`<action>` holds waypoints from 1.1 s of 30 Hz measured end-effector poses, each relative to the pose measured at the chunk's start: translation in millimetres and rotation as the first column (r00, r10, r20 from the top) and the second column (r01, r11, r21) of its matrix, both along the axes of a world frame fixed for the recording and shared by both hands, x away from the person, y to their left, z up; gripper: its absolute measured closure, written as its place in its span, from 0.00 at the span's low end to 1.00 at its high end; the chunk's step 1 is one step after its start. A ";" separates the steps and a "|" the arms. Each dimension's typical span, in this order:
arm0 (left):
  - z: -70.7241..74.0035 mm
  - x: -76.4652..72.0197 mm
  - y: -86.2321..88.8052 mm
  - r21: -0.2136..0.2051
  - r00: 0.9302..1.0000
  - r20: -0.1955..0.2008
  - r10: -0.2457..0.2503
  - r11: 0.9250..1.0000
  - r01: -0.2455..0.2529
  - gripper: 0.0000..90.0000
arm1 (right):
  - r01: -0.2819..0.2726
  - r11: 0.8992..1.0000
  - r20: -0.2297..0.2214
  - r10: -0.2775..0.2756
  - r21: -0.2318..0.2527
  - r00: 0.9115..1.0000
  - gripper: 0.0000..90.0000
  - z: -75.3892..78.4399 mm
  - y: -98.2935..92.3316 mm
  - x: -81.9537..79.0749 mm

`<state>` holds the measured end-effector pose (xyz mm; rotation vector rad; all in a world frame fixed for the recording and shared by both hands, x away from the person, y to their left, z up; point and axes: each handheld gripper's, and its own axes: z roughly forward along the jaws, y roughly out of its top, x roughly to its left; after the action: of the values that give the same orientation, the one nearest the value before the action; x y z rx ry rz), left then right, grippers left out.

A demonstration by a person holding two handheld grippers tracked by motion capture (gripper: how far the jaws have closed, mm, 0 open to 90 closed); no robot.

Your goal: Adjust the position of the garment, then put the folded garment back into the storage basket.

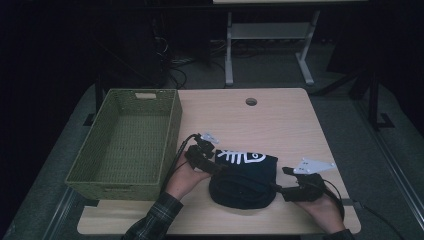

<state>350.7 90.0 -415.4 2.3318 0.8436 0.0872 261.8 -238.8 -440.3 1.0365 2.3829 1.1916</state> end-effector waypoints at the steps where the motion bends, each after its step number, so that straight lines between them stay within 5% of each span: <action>1: 0.0 0.0 0.0 0.000 1.000 0.000 0.000 1.000 0.000 0.28 | 0.000 1.000 0.000 0.000 0.000 1.000 0.28 0.0 0.0 0.0; 5: -9.5 2.0 -0.7 0.015 1.000 -0.015 0.006 1.000 -0.005 0.27 | 0.084 0.996 0.016 -0.083 -0.033 0.996 0.20 -13.4 -22.6 2.8; 11: -19.3 3.7 -2.1 0.033 1.000 -0.030 0.007 0.999 -0.006 0.24 | 0.147 0.989 -0.023 -0.148 -0.033 0.989 0.15 -27.1 -35.2 10.1; 22: -36.6 6.4 -5.7 0.050 0.995 -0.098 -0.020 0.998 0.025 0.21 | 0.187 0.977 -0.039 -0.192 -0.105 0.981 0.14 -40.8 -33.7 18.7; 28: -38.2 4.3 -7.4 0.051 0.997 -0.079 -0.026 0.998 0.030 0.21 | 0.186 0.978 -0.033 -0.190 -0.098 0.981 0.13 -42.0 -34.7 19.7; 33: -37.5 2.9 -8.1 0.037 0.995 -0.079 -0.061 0.997 0.064 0.33 | 0.188 0.977 -0.044 -0.193 -0.097 0.980 0.12 -42.0 -35.1 20.3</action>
<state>353.6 81.9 -453.0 2.4094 0.8126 -0.0137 282.1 -274.0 -482.3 1.2481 2.2921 0.9896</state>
